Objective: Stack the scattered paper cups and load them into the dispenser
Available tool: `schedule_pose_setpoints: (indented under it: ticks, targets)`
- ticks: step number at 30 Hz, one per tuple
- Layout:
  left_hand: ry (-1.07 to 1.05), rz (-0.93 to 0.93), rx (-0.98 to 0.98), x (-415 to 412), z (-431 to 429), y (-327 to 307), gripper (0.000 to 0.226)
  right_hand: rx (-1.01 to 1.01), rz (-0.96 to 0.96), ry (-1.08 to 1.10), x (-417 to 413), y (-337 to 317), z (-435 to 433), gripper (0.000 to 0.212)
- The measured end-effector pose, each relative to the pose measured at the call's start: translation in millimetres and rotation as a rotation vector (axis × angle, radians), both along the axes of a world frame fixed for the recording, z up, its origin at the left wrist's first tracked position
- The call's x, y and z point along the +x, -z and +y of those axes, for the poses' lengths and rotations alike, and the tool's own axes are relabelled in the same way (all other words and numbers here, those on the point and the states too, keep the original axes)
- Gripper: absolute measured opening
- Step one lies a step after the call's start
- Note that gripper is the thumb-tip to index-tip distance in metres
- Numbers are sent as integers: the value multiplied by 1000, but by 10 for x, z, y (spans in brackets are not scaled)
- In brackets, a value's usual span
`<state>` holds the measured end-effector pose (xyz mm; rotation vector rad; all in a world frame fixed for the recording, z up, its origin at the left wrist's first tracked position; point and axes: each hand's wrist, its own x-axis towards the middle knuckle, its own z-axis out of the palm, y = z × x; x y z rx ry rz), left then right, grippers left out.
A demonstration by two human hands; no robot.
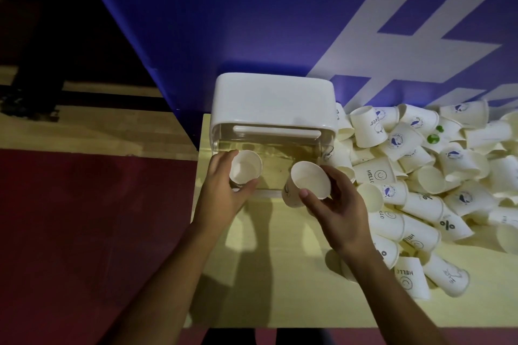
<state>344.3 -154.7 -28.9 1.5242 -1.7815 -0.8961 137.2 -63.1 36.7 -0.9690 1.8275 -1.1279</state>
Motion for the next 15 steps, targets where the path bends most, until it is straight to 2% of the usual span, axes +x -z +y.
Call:
schedule_pose_setpoints:
  ticks: [4, 8, 12, 15]
  targets:
    - [5, -116, 118, -11, -83, 192, 71, -10, 16, -17, 20, 16, -6, 49]
    - [44, -197, 159, 0, -121, 289, 77, -8, 76, -40, 100, 42, -63, 49]
    - [65, -209, 190, 33, -163, 325, 82, -32, 113, -85, 232, 81, -152, 56]
    - [116, -122, 191, 87, -140, 345, 86, -94, 122, -110, 388, 117, -267, 55]
